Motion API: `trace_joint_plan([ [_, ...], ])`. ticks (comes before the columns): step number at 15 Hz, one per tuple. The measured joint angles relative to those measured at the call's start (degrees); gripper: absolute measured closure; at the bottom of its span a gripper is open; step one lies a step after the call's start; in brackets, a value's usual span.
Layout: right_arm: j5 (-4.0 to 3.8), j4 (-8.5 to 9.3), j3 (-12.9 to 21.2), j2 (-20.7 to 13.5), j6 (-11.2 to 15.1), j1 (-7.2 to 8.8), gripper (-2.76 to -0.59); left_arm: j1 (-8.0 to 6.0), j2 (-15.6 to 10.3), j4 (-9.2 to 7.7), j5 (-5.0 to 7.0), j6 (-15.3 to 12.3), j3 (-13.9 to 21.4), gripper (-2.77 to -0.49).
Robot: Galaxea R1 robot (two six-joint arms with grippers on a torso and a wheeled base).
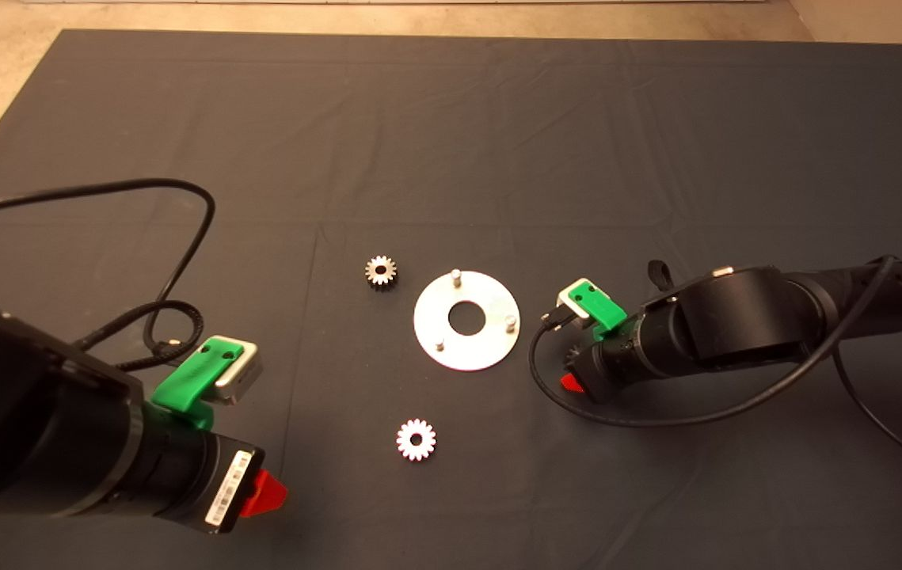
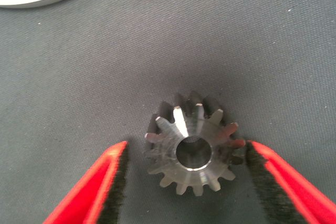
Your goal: Install three planetary gears onto the carrier pins
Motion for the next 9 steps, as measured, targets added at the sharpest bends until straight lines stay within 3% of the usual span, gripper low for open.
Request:
trace_joint_plan([
  [9, 0.11, -0.74, -0.15, 0.00, -0.02, -0.02, -1.16, 0.00, 0.00, 0.00, 0.01, 0.00, 0.00, -2.17],
])
